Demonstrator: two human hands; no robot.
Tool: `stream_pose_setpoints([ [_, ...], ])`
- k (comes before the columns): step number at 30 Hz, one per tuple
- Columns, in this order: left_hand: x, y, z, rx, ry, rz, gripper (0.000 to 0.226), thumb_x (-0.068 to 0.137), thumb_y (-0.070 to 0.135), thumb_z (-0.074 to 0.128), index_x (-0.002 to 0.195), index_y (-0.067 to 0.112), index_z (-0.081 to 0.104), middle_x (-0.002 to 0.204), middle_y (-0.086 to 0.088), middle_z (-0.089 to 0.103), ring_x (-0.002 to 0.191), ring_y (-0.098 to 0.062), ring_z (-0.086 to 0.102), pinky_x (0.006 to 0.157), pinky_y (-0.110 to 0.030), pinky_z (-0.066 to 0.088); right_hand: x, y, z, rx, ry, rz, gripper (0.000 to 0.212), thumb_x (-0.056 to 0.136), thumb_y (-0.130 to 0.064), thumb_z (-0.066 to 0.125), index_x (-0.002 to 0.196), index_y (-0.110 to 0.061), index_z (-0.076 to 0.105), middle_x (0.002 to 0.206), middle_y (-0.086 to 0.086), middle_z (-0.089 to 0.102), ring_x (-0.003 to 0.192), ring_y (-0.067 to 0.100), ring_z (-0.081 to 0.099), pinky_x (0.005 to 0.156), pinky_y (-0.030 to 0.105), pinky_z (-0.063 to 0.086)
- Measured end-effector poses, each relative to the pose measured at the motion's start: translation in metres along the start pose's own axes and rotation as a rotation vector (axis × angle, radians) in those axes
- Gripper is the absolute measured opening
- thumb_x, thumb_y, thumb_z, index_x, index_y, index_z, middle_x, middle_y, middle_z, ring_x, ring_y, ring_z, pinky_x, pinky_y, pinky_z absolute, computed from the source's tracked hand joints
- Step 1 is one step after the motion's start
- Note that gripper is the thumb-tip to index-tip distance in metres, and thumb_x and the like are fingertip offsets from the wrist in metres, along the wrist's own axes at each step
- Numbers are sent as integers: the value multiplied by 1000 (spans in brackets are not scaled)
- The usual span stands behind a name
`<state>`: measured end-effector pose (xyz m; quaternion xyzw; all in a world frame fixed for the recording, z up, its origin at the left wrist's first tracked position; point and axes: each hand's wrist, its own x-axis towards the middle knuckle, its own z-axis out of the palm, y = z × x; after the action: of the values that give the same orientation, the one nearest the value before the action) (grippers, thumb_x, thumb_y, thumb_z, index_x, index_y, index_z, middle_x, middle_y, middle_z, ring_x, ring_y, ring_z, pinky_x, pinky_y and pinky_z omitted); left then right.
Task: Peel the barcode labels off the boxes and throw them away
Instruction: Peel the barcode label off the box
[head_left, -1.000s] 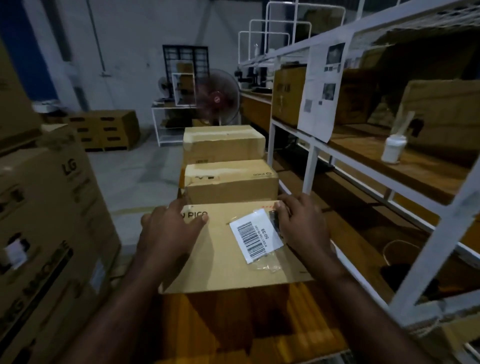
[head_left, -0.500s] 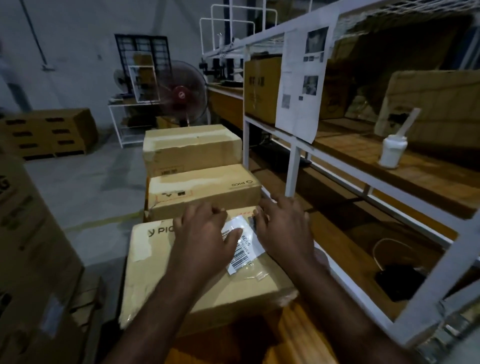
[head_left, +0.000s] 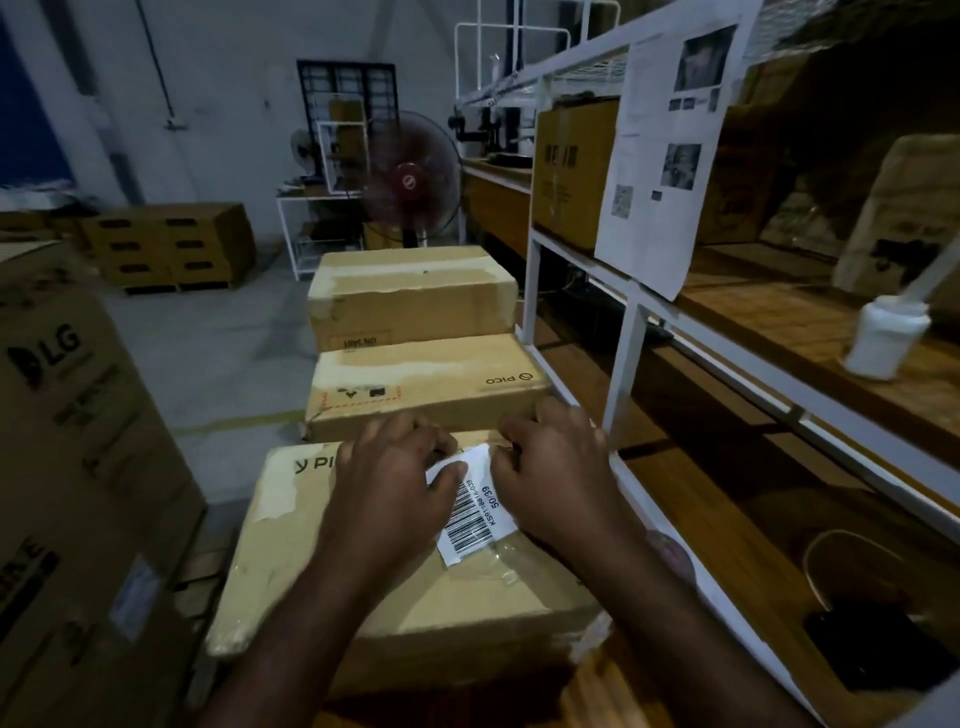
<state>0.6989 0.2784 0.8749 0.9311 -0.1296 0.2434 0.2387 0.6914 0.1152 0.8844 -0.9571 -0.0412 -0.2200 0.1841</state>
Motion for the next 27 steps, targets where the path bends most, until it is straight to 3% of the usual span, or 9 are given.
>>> stream_pose_setpoints([
  [3,0,-2,2,-2,-7,2,24,85,37,68,108,29,70,110,13,59,111,-15,49,89,-37,36,5,-8,3,-50,-64,-34,38,92,-42,47,115,-20,68,128,4,51,121,23,41,100,44,34],
  [6,1,-6,3,-27,1,7,26,83,34,72,109,27,72,108,14,59,110,-15,51,85,-34,33,3,-6,7,26,1,-68,39,86,-42,49,108,-19,71,115,4,56,110,24,47,92,44,40],
  [10,2,-7,4,-40,-3,12,27,83,36,67,108,27,74,107,15,59,109,-14,51,88,-37,38,-2,-2,10,104,56,-94,28,85,-38,54,98,-20,72,100,-1,61,96,18,51,84,43,47],
  [20,5,-6,4,-48,-23,-6,26,86,32,70,111,26,72,111,15,59,112,-11,47,95,-38,39,2,-1,9,169,25,-112,2,89,-30,62,90,-29,61,98,-10,60,95,9,47,85,38,47],
  [27,5,-7,4,-45,-15,-15,25,88,36,67,111,28,69,116,14,60,115,-10,46,99,-34,35,5,1,10,227,-39,-75,14,92,-29,61,84,-37,54,87,-19,54,92,5,48,87,41,48],
])
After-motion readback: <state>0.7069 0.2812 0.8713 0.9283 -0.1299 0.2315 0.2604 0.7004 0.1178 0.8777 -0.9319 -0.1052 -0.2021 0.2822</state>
